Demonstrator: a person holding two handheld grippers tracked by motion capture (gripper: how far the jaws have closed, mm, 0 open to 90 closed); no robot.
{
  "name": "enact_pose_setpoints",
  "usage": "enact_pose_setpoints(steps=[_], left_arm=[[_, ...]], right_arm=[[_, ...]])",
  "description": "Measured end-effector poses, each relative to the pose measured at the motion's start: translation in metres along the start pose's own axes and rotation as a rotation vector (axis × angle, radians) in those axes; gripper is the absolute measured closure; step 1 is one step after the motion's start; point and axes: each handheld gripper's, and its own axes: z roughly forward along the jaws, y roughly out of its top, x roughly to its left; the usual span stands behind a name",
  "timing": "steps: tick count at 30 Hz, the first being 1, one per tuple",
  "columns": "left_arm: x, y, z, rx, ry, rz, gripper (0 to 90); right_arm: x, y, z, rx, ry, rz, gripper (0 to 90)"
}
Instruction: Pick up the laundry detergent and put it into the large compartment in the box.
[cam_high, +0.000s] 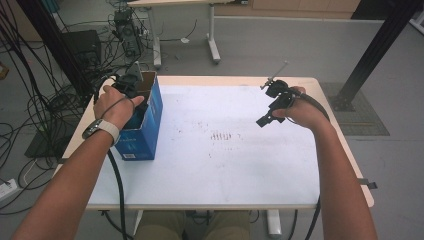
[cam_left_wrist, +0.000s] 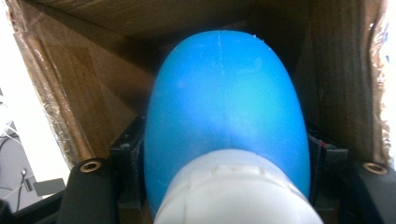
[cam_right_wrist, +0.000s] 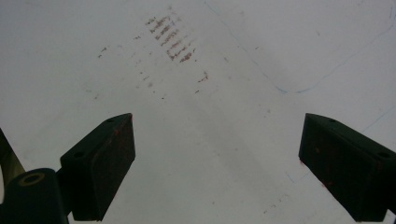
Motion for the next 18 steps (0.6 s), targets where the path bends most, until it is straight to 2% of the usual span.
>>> enact_pose_setpoints(steps=[7,14,18], left_arm=[[0.004,-0.001,-0.004,-0.002,-0.012,-0.001,28.0],[0.007,0.001,-0.013,0.007,-0.026,0.023,27.4],[0.01,-0.001,-0.015,0.003,-0.033,0.024,25.9]], right_arm=[[0.0,-0.001,0.0,0.0,-0.001,-0.001,10.9],[0.002,0.001,0.001,0.005,0.003,-0.004,10.9],[0.003,0.001,0.0,0.002,0.0,-0.002,10.8]])
